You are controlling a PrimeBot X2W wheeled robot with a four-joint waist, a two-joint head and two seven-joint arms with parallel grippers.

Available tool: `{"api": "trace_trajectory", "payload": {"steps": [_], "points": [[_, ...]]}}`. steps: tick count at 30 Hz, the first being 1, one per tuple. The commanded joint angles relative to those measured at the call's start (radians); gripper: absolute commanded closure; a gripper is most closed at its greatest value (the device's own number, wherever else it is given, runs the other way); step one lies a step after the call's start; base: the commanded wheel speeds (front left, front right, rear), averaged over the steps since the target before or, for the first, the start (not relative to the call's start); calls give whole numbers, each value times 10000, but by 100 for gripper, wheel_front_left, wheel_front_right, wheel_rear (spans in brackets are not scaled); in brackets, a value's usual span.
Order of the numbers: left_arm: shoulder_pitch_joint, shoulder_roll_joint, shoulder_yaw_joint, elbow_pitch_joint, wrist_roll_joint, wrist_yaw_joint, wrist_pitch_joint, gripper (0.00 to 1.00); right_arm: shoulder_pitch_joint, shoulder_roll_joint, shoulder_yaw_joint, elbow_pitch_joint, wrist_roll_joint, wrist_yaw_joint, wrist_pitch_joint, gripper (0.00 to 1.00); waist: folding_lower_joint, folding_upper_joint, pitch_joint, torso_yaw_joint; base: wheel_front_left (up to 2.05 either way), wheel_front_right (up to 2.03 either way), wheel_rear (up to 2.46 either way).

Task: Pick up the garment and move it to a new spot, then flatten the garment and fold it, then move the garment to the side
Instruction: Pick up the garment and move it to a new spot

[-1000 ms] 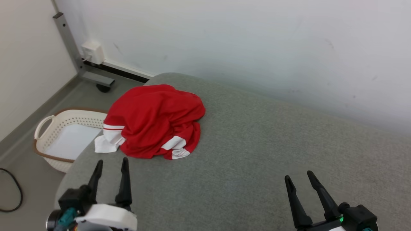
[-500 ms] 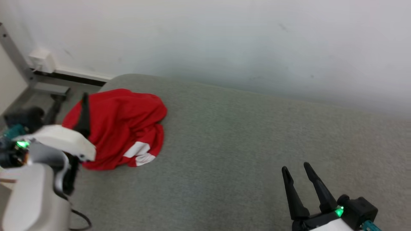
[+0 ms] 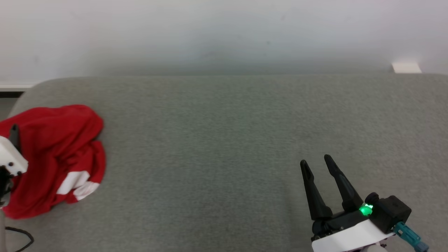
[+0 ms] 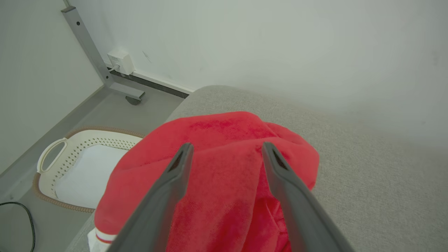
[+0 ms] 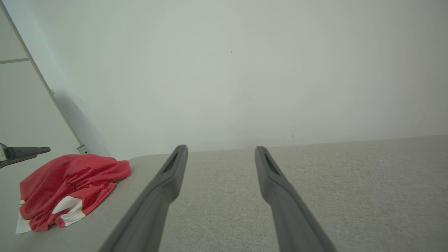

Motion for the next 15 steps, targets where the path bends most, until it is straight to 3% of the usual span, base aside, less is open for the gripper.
{"api": "trace_trajectory", "payload": {"steps": [1,11,13,14,15], "points": [[-208,197,171,415,-171,23,62,0,-206,-23,-5,-58,67,-21,10,0,-1,0,568,-801,0,0,0],[-30,729,153,2489,-346,155,1369,0,-277,-19,-2,-91,170,-21,10,0,-1,0,853,-1453,0,0,0],[-84,743,116,2678,-360,134,1350,72,-290,-21,-13,-90,152,-19,10,0,-1,0,854,-1448,0,0,0],[-128,755,90,2735,-352,104,1311,100,-301,-19,-26,-85,139,-19,10,0,-1,0,849,-1429,0,0,0],[-186,745,50,2796,-339,92,1308,100,-302,-19,-43,-79,112,-21,10,0,-1,0,834,-1390,0,0,0]]}}
